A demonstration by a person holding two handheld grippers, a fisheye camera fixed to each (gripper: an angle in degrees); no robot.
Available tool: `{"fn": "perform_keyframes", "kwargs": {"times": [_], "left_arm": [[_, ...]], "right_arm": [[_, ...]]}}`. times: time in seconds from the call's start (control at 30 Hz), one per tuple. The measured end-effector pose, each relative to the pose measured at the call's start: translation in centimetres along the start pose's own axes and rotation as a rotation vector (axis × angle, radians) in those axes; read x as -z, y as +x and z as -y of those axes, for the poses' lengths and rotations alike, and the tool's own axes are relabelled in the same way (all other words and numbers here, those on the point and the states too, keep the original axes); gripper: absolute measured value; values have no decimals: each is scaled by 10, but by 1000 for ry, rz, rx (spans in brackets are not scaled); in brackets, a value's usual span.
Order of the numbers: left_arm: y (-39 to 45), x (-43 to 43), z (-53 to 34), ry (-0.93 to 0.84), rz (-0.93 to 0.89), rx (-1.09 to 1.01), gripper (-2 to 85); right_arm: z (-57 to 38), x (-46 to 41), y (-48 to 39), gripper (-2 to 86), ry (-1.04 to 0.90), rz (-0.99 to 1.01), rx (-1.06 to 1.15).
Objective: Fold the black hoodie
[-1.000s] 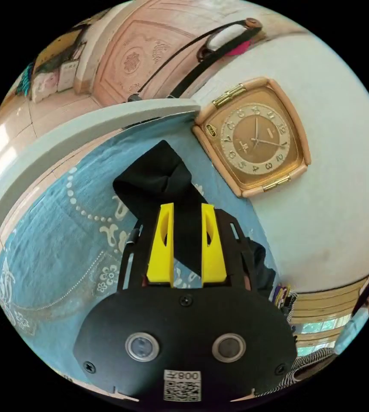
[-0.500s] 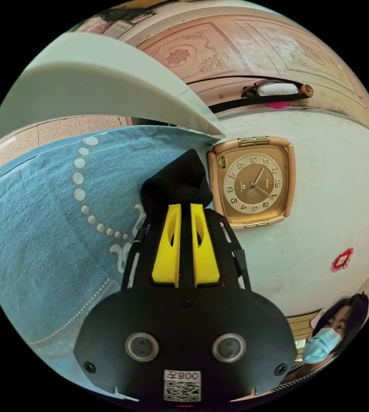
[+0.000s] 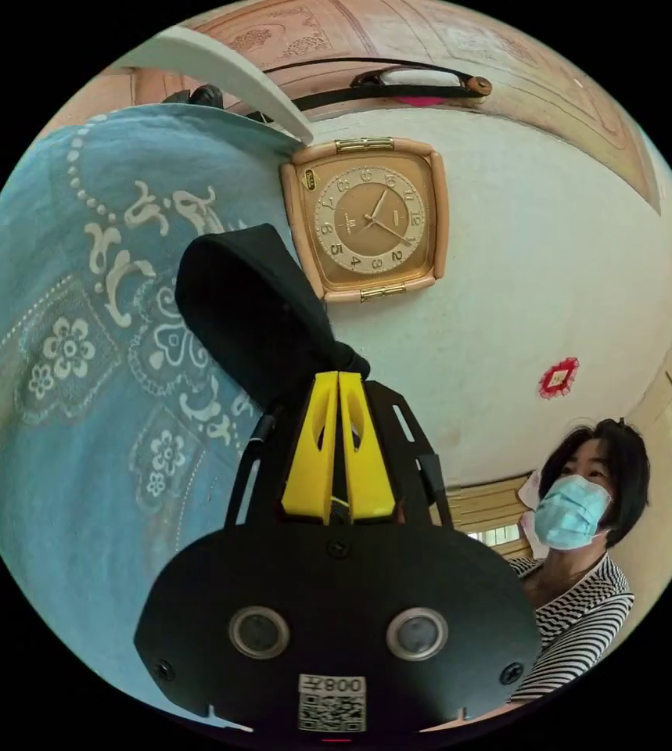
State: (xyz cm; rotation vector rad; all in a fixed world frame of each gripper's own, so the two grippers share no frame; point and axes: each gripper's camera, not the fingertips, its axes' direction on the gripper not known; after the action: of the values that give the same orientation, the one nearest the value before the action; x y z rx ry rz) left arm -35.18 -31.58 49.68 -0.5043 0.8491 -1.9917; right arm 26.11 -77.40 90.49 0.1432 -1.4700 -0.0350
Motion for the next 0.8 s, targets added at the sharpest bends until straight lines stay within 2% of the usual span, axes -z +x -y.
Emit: {"fn": "perform_keyframes", "kwargs": {"times": [0.07, 0.17, 0.3, 0.37, 0.67, 0.8], "left_arm": [[0, -4, -23, -32, -71, 12, 0], [-3, -12, -51, -66, -147, 40, 0], [-9, -24, -79, -103, -205, 76, 0], [-11, -32, -94, -119, -210, 83, 0], [-11, -62, -131, -161, -245, 62, 1], [-3, -81, -143, -191, -259, 33, 1]], "right_arm": [[-3, 29, 10, 26, 76, 127, -30], [-2, 64, 36, 92, 163, 376, -129], [11, 66, 76, 126, 179, 800, -262], [17, 67, 84, 132, 177, 904, -288], [31, 97, 72, 95, 4, 914, -283], [33, 137, 61, 57, 53, 963, -242]]}}
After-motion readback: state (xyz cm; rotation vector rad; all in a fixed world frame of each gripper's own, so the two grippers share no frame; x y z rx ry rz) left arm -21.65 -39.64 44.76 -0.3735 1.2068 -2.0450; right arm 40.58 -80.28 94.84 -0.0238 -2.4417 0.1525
